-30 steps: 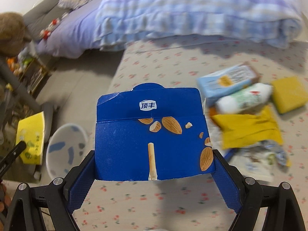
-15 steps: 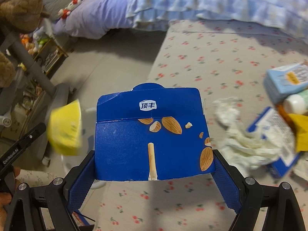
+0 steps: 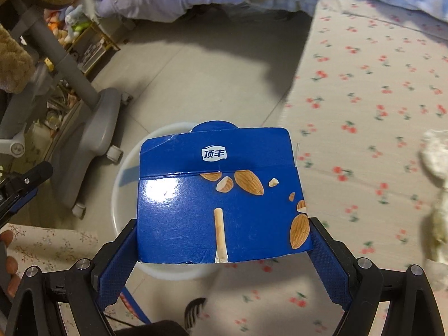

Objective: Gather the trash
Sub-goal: 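Drop the wrapper and blue box into the white wastebasket with both grippers, then grasp the white yogurt bottle with the right gripper while the left grasps the tissue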

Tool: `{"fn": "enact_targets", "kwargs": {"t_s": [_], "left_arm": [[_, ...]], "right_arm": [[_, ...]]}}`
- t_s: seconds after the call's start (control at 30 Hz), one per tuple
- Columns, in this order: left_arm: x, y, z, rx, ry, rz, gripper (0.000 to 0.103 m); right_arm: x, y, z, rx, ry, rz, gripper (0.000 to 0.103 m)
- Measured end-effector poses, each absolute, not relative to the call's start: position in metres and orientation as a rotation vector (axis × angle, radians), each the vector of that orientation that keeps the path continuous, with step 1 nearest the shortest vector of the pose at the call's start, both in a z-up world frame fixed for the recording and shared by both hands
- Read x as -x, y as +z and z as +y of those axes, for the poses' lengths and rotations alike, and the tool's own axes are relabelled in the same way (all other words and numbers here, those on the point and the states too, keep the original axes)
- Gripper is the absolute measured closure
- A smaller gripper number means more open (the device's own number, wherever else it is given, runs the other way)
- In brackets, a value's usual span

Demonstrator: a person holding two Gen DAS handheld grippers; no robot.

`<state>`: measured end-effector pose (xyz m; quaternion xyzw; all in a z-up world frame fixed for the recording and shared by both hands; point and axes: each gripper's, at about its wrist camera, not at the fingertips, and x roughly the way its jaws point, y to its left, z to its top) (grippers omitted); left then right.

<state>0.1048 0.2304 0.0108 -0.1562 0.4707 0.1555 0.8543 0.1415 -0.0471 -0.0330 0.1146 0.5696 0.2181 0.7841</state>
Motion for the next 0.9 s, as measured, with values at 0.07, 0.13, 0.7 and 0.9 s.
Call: {"fn": "enact_targets", "kwargs": {"t_s": [0.07,0.13,0.7,0.9], "left_arm": [[-0.104,0.01,0.233,0.342,0.328,0.996,0.016],[-0.104,0.009,0.232,0.349,0.326,0.998,0.016],[-0.106,0.002,0.188,0.286,0.214,1.049,0.015],[-0.1,-0.006,0.146,0.224,0.122,1.079,0.015]], "right_arm": [[-0.144,-0.036,-0.039,-0.258,0.48,1.233,0.009],[-0.147,-0.037,-0.031,-0.282,0.498,1.226,0.003],[-0.126,-0.009,-0.099,-0.24,0.414,1.198,0.0],[-0.1,0.0,-0.163,-0.217,0.346,1.186,0.0]]}}
